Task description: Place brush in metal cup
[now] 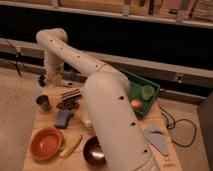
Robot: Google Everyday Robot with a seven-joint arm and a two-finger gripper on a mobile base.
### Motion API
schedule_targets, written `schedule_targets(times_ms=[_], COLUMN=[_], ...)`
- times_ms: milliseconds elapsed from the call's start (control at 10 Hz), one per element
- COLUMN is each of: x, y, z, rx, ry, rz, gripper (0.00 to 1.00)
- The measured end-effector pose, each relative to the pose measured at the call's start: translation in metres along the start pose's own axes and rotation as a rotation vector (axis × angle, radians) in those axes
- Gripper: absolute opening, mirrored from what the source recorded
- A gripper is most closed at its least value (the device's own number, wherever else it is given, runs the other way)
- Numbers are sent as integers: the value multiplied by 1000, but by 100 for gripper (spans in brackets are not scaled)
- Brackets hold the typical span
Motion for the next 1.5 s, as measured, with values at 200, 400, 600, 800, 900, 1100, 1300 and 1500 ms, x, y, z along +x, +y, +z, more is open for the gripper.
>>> schedule_targets(times_ms=[200,400,600,800,900,1100,1300,1500], x=[-11,-20,-34,-32,-32,-38,-54,-78], y=[-8,-14,-21,-23,-25,-33,-43,-50], z=[-4,-13,-18,-18,-15,-10,-5,0], rx=[-1,2,-2,-3,-6,-8,-7,-6], ry=[-5,-1,5,28,37,43,38,36], rz=[-21,-38,-58,-51,-46,-43,-54,-67], gripper=[0,0,0,0,0,0,0,0])
